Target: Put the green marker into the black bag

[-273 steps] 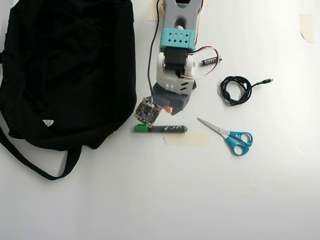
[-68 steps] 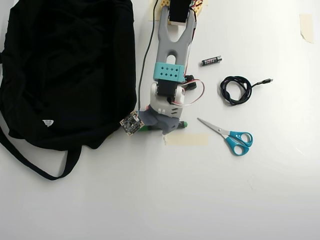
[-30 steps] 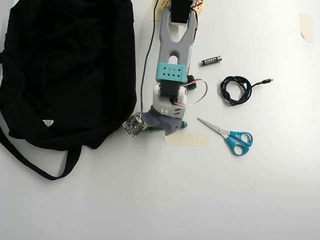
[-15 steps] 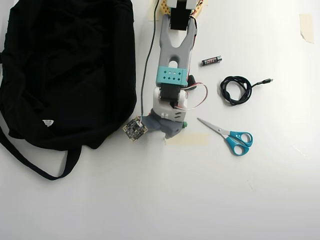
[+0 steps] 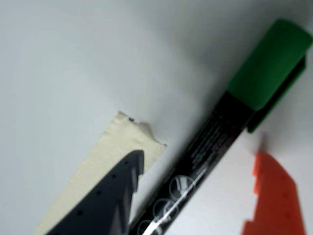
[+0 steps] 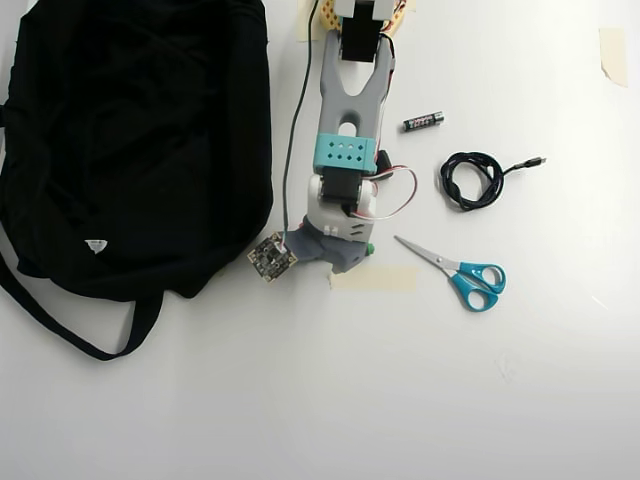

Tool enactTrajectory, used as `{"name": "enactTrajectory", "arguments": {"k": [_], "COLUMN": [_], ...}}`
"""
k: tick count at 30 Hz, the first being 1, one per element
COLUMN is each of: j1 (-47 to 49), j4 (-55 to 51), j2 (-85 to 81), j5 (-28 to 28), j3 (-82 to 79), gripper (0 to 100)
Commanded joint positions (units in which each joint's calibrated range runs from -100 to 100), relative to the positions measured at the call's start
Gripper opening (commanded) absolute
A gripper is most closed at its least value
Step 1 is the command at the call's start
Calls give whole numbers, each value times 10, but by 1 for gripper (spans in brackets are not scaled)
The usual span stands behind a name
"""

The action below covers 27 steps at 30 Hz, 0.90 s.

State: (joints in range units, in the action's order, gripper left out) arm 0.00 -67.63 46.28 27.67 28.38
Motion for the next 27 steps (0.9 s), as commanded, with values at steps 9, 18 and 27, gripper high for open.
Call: {"name": "enactTrajectory", "arguments": {"k": [9,18,27], "j1": [4,1,2], "j4": [-2,-2,-2], "j2": [14,35,43], "j5": [2,2,2], "j3": [-3,-2,4], "gripper": [28,28,28]}}
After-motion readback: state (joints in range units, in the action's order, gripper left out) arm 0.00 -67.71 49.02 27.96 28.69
